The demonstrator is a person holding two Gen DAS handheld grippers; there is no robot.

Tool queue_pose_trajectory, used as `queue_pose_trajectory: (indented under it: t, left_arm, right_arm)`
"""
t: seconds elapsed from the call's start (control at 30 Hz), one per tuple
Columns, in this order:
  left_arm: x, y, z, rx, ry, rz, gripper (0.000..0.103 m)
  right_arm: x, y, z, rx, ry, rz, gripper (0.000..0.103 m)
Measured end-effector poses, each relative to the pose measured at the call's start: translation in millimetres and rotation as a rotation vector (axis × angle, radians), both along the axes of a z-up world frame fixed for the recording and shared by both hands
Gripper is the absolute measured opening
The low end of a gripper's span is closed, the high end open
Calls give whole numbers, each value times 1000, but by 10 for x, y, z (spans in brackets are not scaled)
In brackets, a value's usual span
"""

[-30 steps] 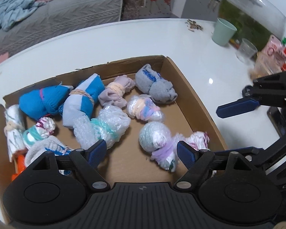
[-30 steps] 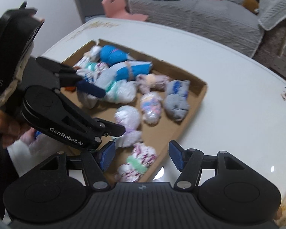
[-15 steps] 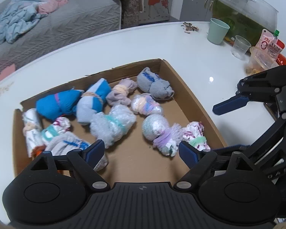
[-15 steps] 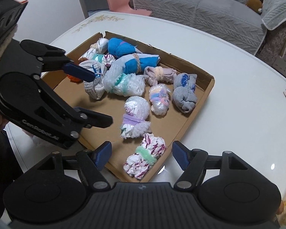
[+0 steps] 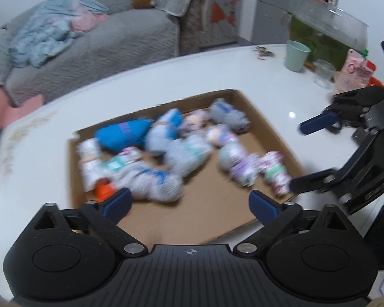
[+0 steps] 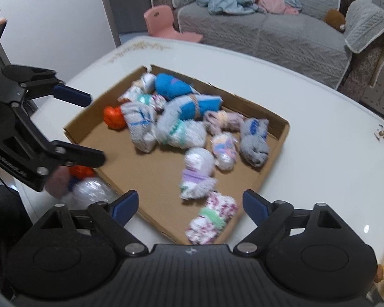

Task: Organize objects
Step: 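Grasp pink pom-pom sock with left tool while right tool grasps clear wrapped bundle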

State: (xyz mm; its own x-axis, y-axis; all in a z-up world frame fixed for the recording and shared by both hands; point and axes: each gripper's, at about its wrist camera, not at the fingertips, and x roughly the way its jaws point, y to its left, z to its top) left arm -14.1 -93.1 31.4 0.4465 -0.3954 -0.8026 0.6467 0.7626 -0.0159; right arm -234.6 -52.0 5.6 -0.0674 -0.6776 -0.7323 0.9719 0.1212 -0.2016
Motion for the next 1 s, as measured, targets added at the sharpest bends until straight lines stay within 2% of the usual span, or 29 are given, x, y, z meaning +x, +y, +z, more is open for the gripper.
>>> queue_pose_trajectory:
  t: [0.17,0.37,0.5,0.7,0.77,0.87,1.0]
  left_arm:
    - [-103,496,-123,28,7,93,101]
    - [-357,826,-314,26,36,135,101]
    - [-474,915,-457,-1,67,179,101]
    - [-554,947,-604,-33,95,221,101]
    - [-536,937,-623,-44,99,237,101]
    - [-489,898,-661,-56,105,266,102]
    - [-408,867,-742,-60,116,299,102]
  right_arm:
    - [300,53,-45,-10,-4,50,96]
    - [692,127,-160,-7,-13,90,102]
    - [884,173,-337,26,-15,102,102]
    - [1116,317,-708,126,1,143,101]
    - [1146,340,-808,145,27,142,95]
    - [1161,320,-839,127,67,137,93]
    - [1116,236,-747,77,38,98,96]
